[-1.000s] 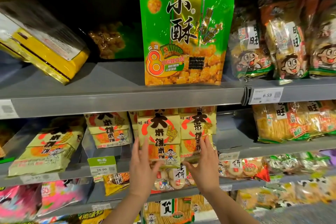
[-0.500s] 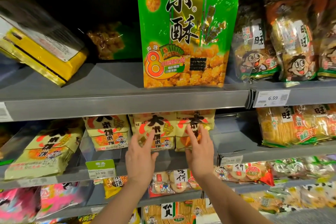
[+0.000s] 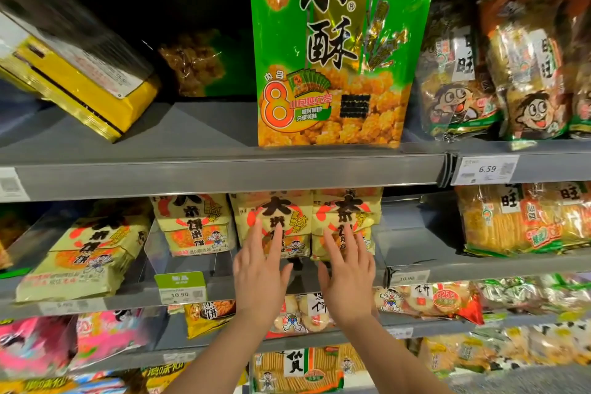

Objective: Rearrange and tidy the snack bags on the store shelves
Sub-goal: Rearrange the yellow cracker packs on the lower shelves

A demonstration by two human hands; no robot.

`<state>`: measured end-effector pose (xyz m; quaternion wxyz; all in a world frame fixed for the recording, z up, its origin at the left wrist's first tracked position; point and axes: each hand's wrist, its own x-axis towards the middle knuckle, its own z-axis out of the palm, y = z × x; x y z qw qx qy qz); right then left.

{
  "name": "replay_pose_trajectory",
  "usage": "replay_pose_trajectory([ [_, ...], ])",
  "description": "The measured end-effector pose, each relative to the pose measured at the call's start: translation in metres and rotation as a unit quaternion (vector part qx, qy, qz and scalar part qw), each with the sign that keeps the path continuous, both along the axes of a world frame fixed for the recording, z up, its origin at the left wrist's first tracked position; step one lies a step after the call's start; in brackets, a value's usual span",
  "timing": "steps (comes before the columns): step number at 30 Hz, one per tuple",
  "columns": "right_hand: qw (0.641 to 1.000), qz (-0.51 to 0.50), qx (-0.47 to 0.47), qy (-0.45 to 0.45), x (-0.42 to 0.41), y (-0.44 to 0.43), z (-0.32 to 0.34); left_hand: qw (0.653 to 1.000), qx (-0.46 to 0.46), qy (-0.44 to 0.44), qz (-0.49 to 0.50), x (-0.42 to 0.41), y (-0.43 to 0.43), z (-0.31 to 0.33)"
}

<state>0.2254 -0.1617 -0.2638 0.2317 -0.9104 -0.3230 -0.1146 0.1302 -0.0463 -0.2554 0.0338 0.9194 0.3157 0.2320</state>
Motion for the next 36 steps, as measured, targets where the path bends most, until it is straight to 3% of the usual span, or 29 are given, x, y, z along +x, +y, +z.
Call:
replay_pose_trajectory([
  [4,0.998,0.001,-0.031,0.049,0.006,0.007,0.006,0.999,-0.048,0.024,0.001,0.003,0.002,0.002],
  [10,0.997,0.030,0.014,0.075,-0.035,0.004,0.002,0.995,-0.093,0.032,0.021,-0.029,-0.012,-0.005],
  [16,0.991,0.058,0.054,0.110,-0.081,0.017,0.009,0.980,-0.171,-0.070,0.078,-0.073,-0.014,0.003],
  [21,0.989,0.053,0.054,0.128,-0.113,0.050,0.010,0.967,-0.224,-0.091,0.077,-0.120,0.014,0.000],
  [27,0.963,0.045,0.146,0.222,-0.189,0.095,-0.014,0.959,-0.278,-0.006,0.055,-0.192,0.085,-0.036],
  [33,0.959,0.038,0.075,0.270,-0.229,0.121,-0.074,0.949,-0.305,0.066,0.054,-0.221,0.124,-0.084],
  [36,0.950,0.009,0.081,0.303,-0.226,0.135,-0.112,0.938,-0.333,0.032,0.086,-0.211,0.138,-0.115],
])
